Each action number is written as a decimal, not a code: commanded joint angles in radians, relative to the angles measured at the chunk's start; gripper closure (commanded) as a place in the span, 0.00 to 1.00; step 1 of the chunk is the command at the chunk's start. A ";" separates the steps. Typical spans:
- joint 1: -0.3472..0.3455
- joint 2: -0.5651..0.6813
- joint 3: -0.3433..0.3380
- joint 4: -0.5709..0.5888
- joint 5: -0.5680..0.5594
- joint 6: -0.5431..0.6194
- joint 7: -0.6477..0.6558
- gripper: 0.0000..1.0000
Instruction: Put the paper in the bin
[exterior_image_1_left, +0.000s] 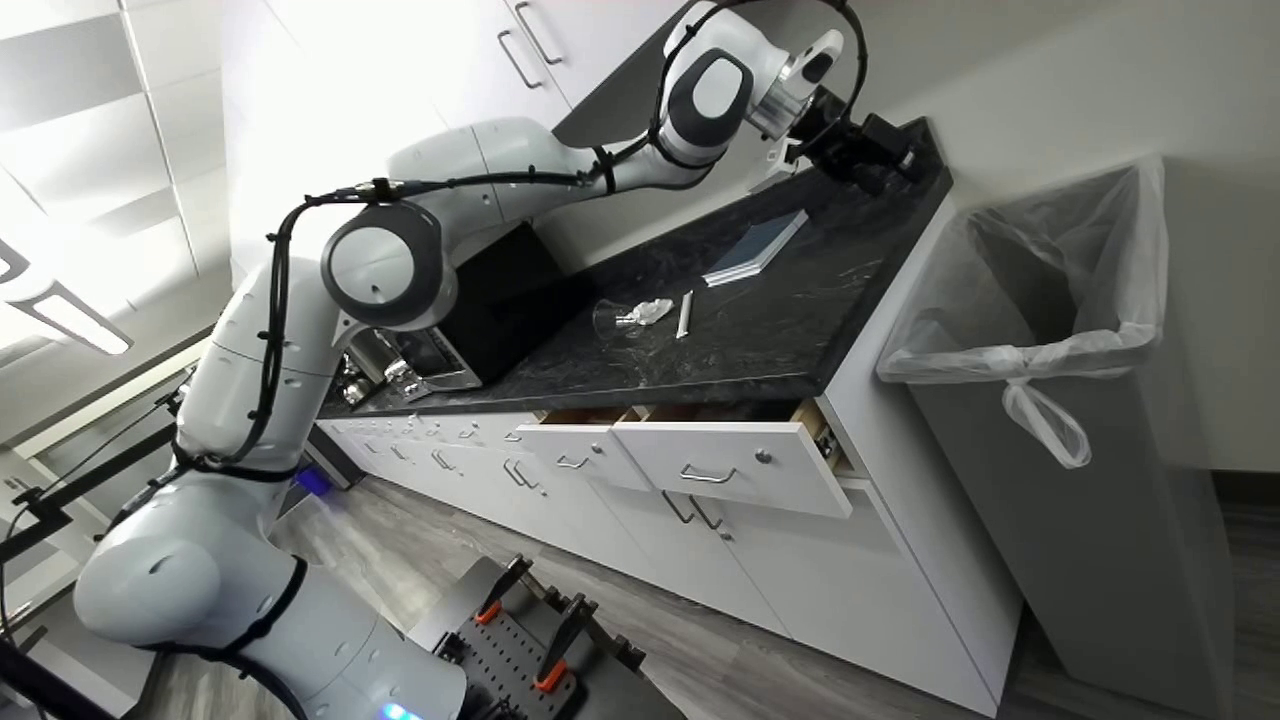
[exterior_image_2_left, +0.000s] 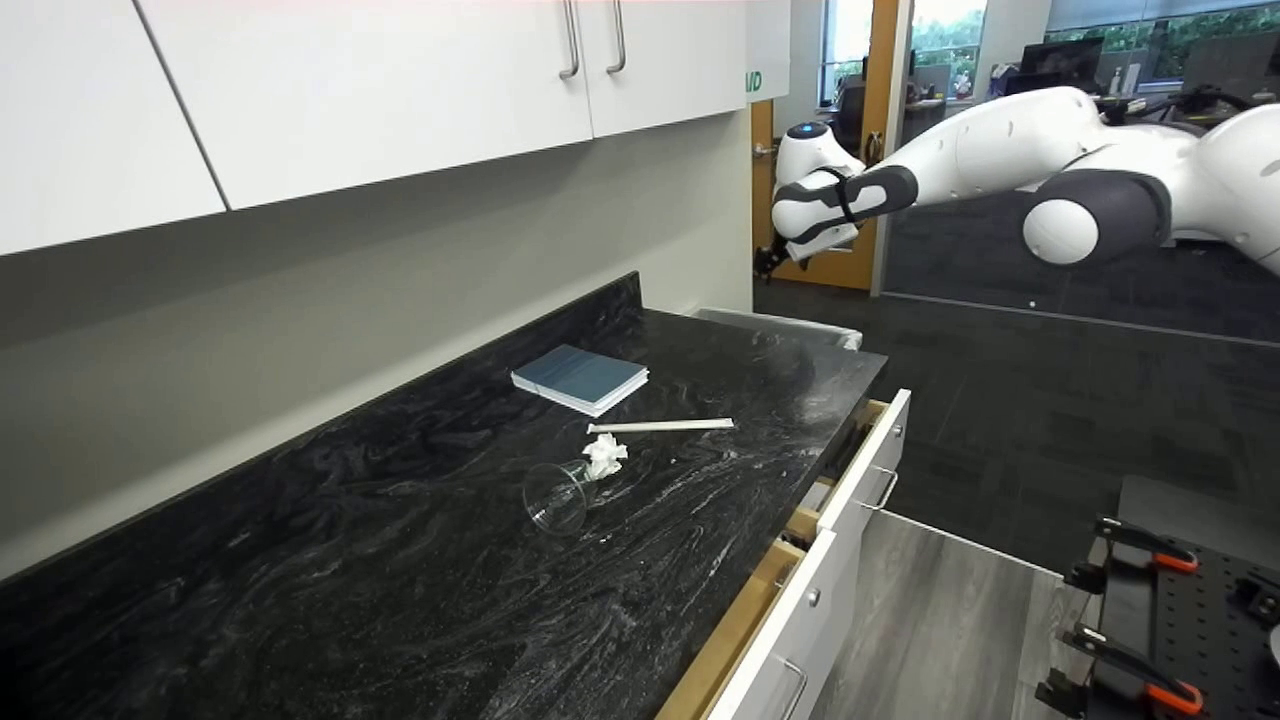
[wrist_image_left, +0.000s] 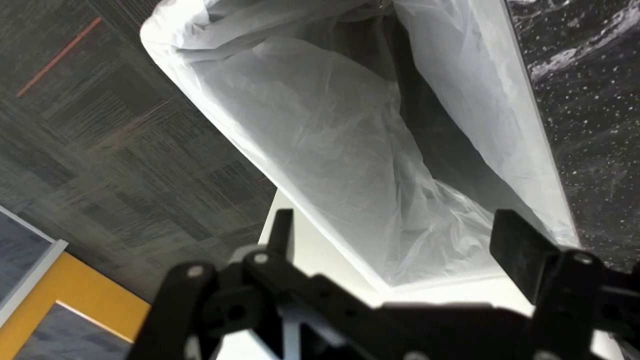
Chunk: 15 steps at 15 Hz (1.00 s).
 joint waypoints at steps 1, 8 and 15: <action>-0.015 -0.180 0.061 -0.238 0.027 -0.020 -0.145 0.00; -0.032 -0.390 0.108 -0.543 0.021 0.014 -0.320 0.00; -0.025 -0.605 0.098 -0.844 0.020 0.095 -0.357 0.00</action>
